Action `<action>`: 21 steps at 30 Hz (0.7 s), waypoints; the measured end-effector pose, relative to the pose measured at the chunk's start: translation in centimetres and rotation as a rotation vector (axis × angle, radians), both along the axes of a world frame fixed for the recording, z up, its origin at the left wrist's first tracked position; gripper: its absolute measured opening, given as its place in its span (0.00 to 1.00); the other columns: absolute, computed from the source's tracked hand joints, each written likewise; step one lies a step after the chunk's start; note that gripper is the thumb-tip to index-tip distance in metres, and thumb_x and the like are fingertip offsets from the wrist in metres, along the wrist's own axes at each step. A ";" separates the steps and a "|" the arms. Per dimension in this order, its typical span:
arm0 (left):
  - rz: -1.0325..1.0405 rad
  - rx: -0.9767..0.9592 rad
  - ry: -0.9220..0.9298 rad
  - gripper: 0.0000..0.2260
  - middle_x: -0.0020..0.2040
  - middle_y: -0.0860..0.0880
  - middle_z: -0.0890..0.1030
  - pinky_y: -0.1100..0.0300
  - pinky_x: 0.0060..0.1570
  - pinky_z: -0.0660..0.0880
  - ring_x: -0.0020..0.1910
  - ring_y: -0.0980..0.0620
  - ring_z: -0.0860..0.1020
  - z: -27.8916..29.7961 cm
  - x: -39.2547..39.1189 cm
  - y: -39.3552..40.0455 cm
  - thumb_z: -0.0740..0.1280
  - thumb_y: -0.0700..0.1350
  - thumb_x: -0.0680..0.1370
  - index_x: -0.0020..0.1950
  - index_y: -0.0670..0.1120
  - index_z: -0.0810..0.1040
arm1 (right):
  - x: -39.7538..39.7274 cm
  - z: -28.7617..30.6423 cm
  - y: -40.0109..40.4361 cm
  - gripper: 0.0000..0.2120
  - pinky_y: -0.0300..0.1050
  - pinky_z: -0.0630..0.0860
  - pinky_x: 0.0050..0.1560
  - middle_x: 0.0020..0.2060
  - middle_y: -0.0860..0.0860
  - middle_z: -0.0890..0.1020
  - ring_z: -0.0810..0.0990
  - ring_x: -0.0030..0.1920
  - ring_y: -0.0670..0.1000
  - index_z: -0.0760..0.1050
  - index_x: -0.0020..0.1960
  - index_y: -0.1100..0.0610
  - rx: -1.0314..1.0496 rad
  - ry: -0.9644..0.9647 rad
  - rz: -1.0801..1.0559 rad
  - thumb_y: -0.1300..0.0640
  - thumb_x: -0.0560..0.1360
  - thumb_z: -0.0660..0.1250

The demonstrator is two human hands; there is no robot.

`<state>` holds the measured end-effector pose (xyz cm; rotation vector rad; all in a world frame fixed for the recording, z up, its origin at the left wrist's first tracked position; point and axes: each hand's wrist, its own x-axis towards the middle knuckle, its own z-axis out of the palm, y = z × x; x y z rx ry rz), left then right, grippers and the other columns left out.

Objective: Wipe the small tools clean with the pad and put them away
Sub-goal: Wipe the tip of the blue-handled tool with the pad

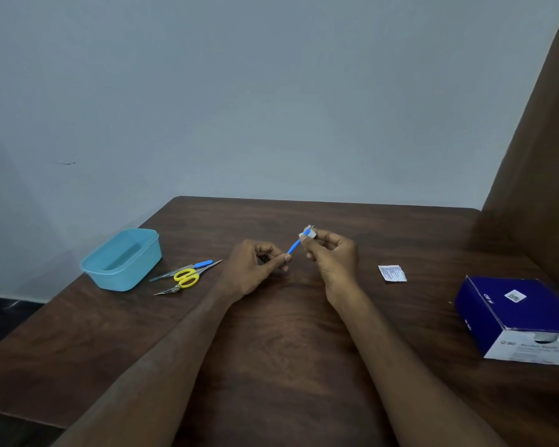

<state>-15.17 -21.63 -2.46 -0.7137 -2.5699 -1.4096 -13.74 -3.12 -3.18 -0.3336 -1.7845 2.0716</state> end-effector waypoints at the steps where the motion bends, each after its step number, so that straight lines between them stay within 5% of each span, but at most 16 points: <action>1: -0.001 0.001 -0.001 0.08 0.41 0.53 0.89 0.48 0.51 0.84 0.43 0.51 0.88 0.0 0.0 0.0 0.76 0.49 0.81 0.45 0.48 0.88 | 0.1 0.0 0.0 0.08 0.46 0.82 0.44 0.40 0.49 0.89 0.81 0.33 0.44 0.88 0.49 0.55 -0.003 0.002 0.007 0.56 0.71 0.82; 5: -0.015 0.007 0.011 0.07 0.41 0.54 0.89 0.47 0.50 0.84 0.43 0.51 0.88 -0.2 -0.1 -0.2 0.76 0.48 0.81 0.44 0.49 0.88 | 0.8 -0.3 -0.4 0.05 0.44 0.79 0.41 0.37 0.51 0.89 0.82 0.36 0.47 0.88 0.46 0.56 0.070 -0.044 0.161 0.56 0.72 0.81; 16: -0.022 0.057 -0.016 0.06 0.39 0.51 0.89 0.64 0.44 0.81 0.39 0.57 0.87 -0.3 -0.2 -0.1 0.78 0.45 0.79 0.44 0.45 0.88 | 0.2 -0.1 0.0 0.07 0.43 0.77 0.37 0.36 0.52 0.88 0.79 0.32 0.46 0.88 0.48 0.57 -0.019 0.034 0.036 0.56 0.72 0.82; 21: -0.009 0.052 -0.014 0.07 0.38 0.51 0.88 0.60 0.42 0.79 0.38 0.57 0.84 -0.3 -0.1 0.0 0.79 0.46 0.78 0.43 0.46 0.88 | 0.4 0.0 0.0 0.07 0.43 0.79 0.39 0.38 0.50 0.89 0.82 0.33 0.44 0.88 0.49 0.56 0.019 0.012 0.012 0.58 0.71 0.82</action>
